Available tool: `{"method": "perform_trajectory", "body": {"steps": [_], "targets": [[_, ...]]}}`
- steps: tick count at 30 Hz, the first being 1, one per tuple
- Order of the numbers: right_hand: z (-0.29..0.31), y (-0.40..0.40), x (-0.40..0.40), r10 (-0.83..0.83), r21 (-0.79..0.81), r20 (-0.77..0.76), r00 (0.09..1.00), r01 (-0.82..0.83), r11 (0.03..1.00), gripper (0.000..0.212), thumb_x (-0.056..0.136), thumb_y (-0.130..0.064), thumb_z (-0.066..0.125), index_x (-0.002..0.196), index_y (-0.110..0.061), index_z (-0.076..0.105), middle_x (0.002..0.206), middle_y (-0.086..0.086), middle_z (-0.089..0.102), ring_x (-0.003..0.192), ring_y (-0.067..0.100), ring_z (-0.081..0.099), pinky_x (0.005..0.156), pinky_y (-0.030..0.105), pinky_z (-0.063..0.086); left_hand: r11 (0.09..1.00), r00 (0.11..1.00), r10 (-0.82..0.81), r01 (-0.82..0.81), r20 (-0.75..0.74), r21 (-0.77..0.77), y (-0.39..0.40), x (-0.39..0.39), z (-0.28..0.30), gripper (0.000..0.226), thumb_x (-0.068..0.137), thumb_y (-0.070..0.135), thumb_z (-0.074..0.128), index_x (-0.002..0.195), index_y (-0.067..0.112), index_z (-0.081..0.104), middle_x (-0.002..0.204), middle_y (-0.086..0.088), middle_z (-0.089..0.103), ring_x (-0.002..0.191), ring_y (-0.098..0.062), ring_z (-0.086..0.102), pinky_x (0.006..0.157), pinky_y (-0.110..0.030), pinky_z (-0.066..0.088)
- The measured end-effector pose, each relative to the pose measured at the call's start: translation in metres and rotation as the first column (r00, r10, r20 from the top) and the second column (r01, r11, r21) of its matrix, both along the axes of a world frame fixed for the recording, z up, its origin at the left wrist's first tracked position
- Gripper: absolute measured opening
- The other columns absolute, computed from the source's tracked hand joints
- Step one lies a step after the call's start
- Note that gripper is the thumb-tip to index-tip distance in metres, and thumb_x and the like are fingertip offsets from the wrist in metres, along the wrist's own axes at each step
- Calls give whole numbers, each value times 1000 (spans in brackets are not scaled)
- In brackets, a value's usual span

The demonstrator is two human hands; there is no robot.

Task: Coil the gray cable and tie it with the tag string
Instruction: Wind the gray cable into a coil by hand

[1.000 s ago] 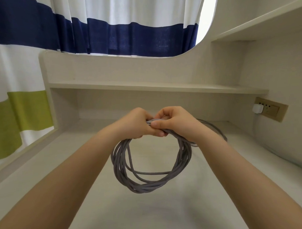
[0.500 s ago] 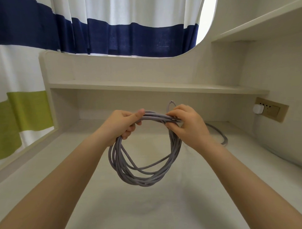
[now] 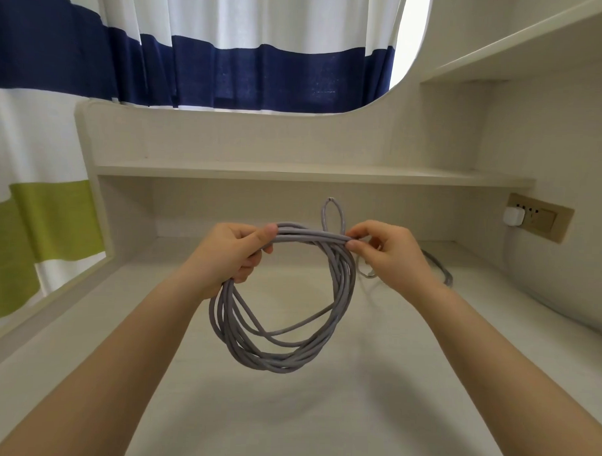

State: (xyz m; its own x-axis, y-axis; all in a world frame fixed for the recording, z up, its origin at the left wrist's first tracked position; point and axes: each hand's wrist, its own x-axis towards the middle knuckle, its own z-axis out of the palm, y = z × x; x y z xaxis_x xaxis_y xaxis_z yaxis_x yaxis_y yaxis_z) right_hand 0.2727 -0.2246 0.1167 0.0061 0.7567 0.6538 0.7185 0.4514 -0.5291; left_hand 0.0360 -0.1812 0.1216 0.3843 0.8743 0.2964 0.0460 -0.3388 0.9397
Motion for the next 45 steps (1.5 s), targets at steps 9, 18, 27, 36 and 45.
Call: {"method": "perform_trajectory", "body": {"steps": [9,18,27,36,45], "targets": [[10,2,-1,78,-2,45,996,-78,997,23,92,-14,50,105,-17,68,72,-13,54,80,18,50,74,32,41,998,982,-24,11,186,67,-4,3,2,33,67,41,59,60,8,57,36,9,35,28,-5,25,33,-10,22],[4,-1,-2,212,-113,-168,963,-233,966,27,97,-22,36,108,-27,60,94,-3,64,87,15,60,81,31,49,992,957,-68,36,281,117,-11,7,7,33,69,38,56,61,6,55,35,9,34,29,-4,26,32,-10,23],[-3,-5,-6,329,-213,-446,833,-455,864,11,85,-30,58,93,-23,58,75,4,57,57,10,60,59,27,55,988,897,86,-134,434,81,-11,23,3,36,68,42,57,62,7,54,32,9,34,26,-4,26,31,-11,22],[-9,7,-14,-244,-183,204,948,281,942,16,75,-14,52,87,-22,44,68,-1,51,74,27,48,50,31,32,988,851,117,-153,512,30,-13,35,-8,36,65,44,59,62,9,55,33,10,34,27,-5,26,32,-12,21],[0,2,-13,-75,-167,-181,981,44,985,14,84,-4,53,92,-14,59,81,5,65,74,25,58,64,31,45,983,827,130,-180,546,38,-11,35,-10,36,67,46,59,63,10,56,34,9,36,29,-5,28,32,-14,22]]}}
